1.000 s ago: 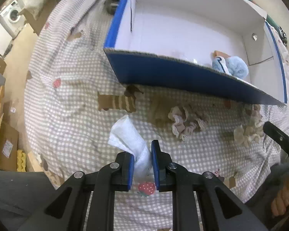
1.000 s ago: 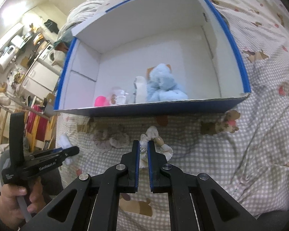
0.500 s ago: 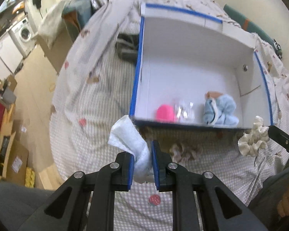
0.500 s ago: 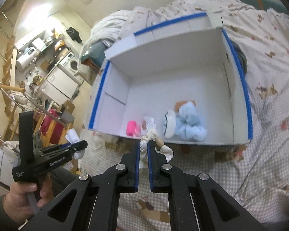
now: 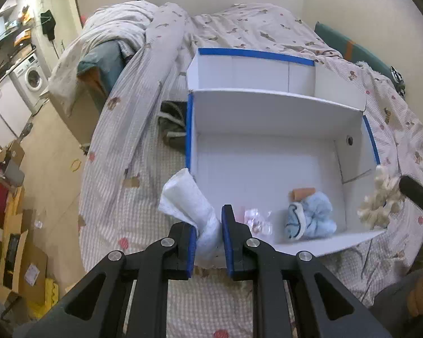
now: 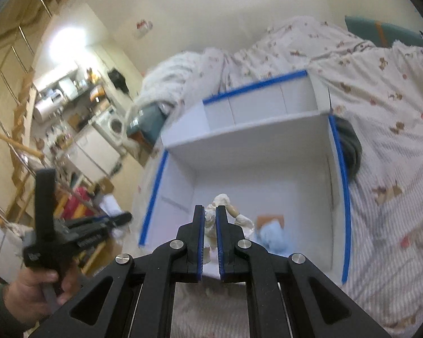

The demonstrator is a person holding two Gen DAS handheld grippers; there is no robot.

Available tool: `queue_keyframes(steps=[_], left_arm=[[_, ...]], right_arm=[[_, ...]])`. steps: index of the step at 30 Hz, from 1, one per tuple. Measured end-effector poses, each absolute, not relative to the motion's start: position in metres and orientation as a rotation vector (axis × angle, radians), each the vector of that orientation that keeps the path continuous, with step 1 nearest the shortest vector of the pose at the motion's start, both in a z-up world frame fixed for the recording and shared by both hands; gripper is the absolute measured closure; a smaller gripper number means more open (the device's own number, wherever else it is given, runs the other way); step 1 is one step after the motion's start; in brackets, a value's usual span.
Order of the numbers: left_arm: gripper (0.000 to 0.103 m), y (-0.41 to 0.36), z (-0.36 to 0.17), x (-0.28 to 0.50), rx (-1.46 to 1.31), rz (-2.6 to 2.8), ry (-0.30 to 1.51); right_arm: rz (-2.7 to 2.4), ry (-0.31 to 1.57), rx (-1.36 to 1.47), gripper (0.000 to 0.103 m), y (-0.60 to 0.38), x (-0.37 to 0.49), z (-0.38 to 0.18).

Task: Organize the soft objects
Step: 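Lift the white cloth and scrunchie and carry both over the box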

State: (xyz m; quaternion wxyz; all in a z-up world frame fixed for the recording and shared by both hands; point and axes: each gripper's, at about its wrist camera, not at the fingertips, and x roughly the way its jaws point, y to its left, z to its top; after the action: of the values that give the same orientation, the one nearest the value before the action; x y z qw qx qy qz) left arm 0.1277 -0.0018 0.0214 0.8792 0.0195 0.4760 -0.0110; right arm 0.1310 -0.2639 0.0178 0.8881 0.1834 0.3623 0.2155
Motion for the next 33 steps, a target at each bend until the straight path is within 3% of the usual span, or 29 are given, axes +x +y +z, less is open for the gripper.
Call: queue_keyframes(steps=[8, 33], left_arm=[[0.088, -0.021, 0.015, 0.166, 0.071, -0.037, 0.986], [0.088, -0.049, -0.052, 0.207, 0.138, -0.028, 1.010]], right_arm=[[0.423, 0.740, 0.468, 0.093, -0.273, 0.163, -0.003], [0.373, 0.924, 0.301, 0.093, -0.236, 0.191, -0.063]])
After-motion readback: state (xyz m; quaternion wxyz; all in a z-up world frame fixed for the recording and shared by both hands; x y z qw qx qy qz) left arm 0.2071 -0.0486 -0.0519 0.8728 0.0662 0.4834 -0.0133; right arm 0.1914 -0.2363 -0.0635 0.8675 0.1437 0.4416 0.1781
